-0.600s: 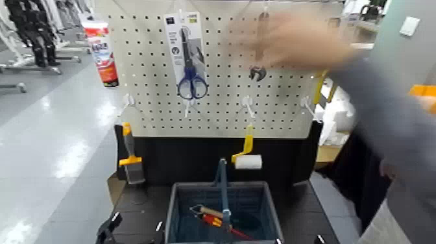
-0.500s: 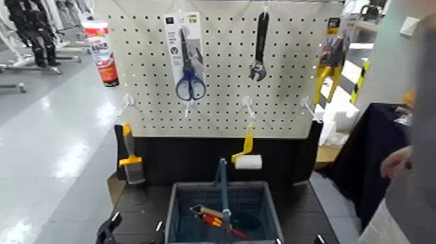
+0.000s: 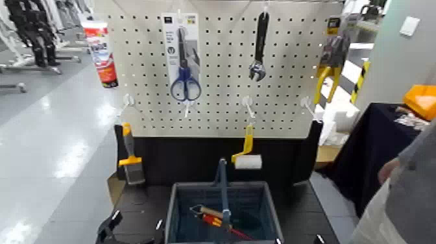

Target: Put the blue scissors into the crate.

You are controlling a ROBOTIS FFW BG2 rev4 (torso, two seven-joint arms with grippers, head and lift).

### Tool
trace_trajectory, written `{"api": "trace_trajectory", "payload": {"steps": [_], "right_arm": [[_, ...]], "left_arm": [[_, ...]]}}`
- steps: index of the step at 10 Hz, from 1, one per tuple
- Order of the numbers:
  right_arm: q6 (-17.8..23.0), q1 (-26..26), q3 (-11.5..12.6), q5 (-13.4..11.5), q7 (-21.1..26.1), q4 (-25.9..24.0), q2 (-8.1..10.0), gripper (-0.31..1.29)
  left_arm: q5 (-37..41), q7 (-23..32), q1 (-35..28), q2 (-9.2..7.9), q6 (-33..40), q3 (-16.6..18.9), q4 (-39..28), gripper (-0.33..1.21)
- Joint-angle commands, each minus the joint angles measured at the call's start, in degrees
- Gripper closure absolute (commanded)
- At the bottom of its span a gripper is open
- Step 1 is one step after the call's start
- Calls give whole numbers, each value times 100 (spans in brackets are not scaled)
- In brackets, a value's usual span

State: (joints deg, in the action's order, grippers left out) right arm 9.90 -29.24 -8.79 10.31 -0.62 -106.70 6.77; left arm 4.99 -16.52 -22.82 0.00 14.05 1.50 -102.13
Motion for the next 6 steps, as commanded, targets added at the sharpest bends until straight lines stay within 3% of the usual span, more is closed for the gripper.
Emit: {"api": "trace_trajectory", "payload": {"steps": [1, 6], "right_arm": [[3, -2, -9, 7, 0, 0, 0, 17], [47, -20, 18, 33, 0, 0, 9, 17]], "left_arm": [[11, -18, 6, 53, -7, 0, 0, 12], [28, -237, 340, 53, -113, 211, -35, 13]]}}
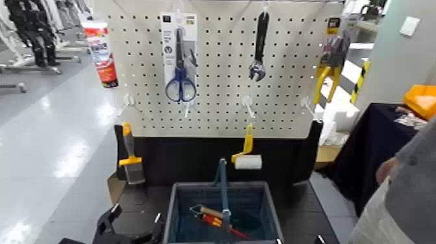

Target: Put the blue scissors into the crate.

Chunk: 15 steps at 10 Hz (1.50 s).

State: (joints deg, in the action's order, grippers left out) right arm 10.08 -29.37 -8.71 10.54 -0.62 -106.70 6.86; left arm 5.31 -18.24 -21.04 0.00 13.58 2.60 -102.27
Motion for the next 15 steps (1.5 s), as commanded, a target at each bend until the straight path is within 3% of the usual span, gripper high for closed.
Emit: {"api": "trace_trajectory", "payload": {"steps": [1, 4, 7, 8, 15], "right_arm": [[38, -7, 1, 9, 0, 0, 0, 17], [29, 19, -8, 9, 9, 0, -35, 17], [-6, 63, -43, 9, 9, 9, -9, 17], [-6, 72, -43, 9, 0, 9, -18, 17], [-32, 204, -113, 44, -9, 70, 0, 18]], "left_arm": [[14, -145, 258, 44, -110, 197, -21, 13], [155, -382, 741, -62, -250, 259, -21, 13], [287, -1138, 1339, -105, -1094, 391, -21, 13], [331, -1278, 1532, -193, -1243, 356, -3, 13], [647, -2017, 3044, -519, -1278, 66, 691, 14]]}}
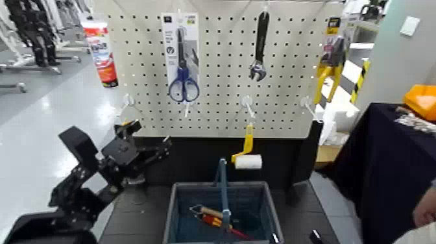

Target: Put the blue scissors into the crate.

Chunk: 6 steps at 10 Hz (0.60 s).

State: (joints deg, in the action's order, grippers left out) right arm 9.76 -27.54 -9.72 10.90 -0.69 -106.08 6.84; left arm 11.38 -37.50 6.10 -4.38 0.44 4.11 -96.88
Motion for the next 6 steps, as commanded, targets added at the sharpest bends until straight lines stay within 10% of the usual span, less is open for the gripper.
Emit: {"api": "trace_trajectory", "payload": {"steps": [1, 6], "right_arm": [[-1, 29, -12, 17, -11, 9, -7, 18], [-9, 100, -56, 44, -46, 44, 2, 18]], "left_arm": [[84, -179, 524, -124, 79, -148, 248, 15], [304, -434, 1412, -265, 325, -526, 767, 21]]}}
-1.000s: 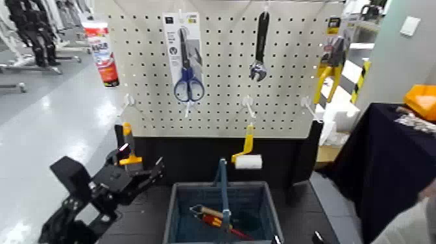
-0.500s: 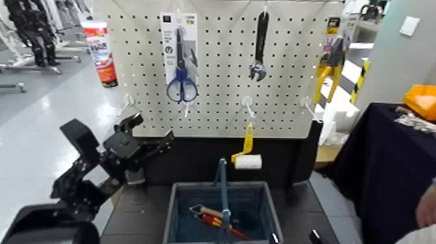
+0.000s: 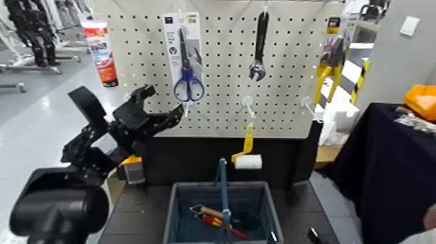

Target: Put the blue scissors into the crate.

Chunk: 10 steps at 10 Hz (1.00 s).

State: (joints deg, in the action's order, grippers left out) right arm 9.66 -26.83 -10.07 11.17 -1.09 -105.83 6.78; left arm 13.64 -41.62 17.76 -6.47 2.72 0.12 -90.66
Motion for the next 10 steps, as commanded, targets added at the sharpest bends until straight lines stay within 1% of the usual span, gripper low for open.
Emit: {"api": "trace_trajectory", "payload": {"steps": [1, 4, 7, 8, 9, 10], "right_arm": [[0, 46, -21, 17, -14, 18, -1, 18], [0, 90, -47, 34, -40, 54, -1, 18], [9, 134, -65, 52, -75, 89, 8, 18], [9, 134, -65, 61, -75, 98, 8, 18], [9, 134, -65, 61, -84, 98, -1, 18], [9, 143, -65, 61, -84, 106, -1, 18]], "left_arm": [[86, -39, 360, -65, 141, -153, 189, 21], [42, -144, 817, -161, 167, -276, 356, 22], [15, -382, 1212, -275, 88, -478, 673, 32], [7, -426, 1274, -284, 62, -478, 708, 35], [-20, -487, 1318, -311, 35, -496, 743, 39], [-28, -496, 1335, -328, 18, -504, 734, 55]]}}
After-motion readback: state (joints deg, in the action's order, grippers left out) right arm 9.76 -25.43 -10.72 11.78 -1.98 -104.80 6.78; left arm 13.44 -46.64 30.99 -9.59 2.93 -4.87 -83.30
